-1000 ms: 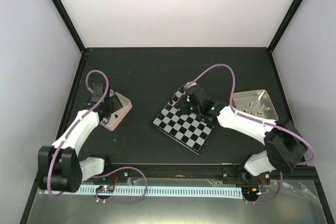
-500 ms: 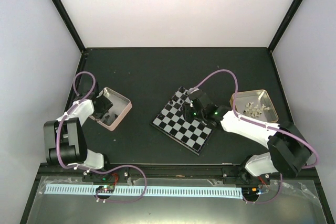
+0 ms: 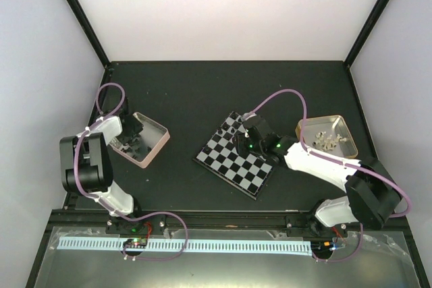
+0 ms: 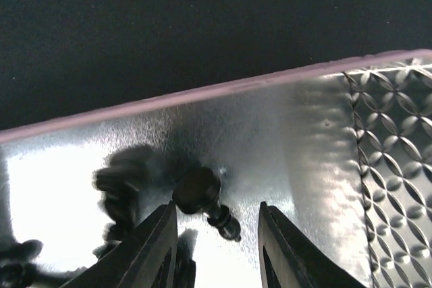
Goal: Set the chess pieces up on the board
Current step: Pick up the chess piece from the storage box.
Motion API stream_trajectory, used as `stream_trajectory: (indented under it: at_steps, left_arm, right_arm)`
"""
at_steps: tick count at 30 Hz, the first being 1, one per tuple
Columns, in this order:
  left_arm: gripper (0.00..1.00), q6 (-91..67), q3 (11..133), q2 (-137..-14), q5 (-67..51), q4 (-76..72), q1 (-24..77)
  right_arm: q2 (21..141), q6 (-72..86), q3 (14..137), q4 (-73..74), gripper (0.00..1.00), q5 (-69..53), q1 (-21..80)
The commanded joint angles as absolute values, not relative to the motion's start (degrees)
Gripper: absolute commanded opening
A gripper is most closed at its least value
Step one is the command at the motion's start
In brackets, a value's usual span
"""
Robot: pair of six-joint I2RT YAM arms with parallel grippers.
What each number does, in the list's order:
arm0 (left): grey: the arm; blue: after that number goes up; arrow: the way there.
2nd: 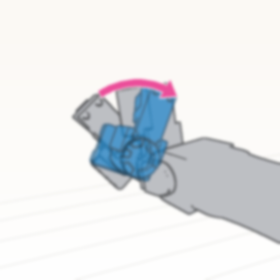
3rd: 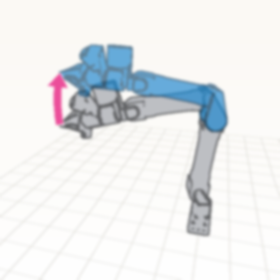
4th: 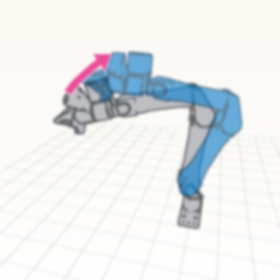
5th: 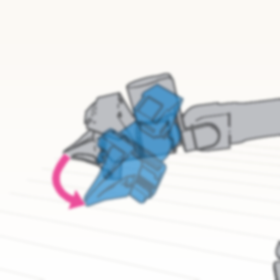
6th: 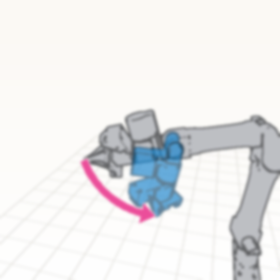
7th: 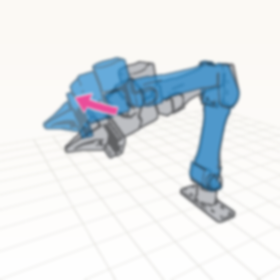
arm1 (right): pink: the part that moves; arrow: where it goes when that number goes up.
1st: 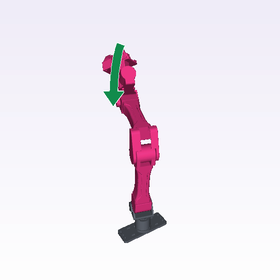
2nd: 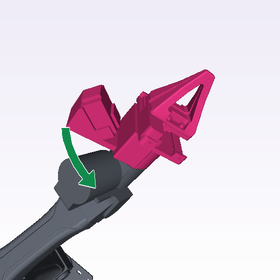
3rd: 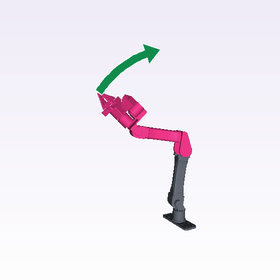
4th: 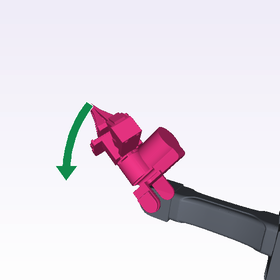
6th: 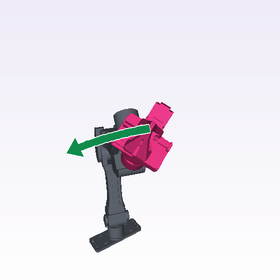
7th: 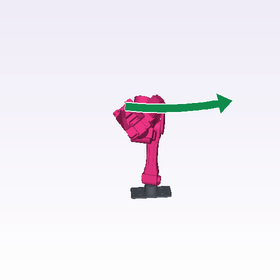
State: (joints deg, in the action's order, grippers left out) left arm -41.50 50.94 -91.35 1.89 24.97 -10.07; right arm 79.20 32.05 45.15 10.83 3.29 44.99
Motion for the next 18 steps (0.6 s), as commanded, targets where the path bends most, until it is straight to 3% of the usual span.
stream_trajectory:
  at_steps: [1, 11, 18]
  left_arm:
    - [0.33, -39.9, 54.4, -94.4, 3.7, 24.3, -10.4]
    - [0.29, -39.2, 55.5, -98.1, 4.6, 23.8, -10.5]
    - [0.13, -38.4, 55.3, -98.2, 4.4, 23.4, -10.5]
  right_arm:
    - [77.7, 32.1, 44.4, 11.1, 0.37, 4.1, 45.2]
    - [77.7, 32.4, 44.7, 11.7, 0.36, 4.2, 45.1]
    - [77.5, 32.6, 44.8, 12.0, 0.36, 4.1, 45.2]
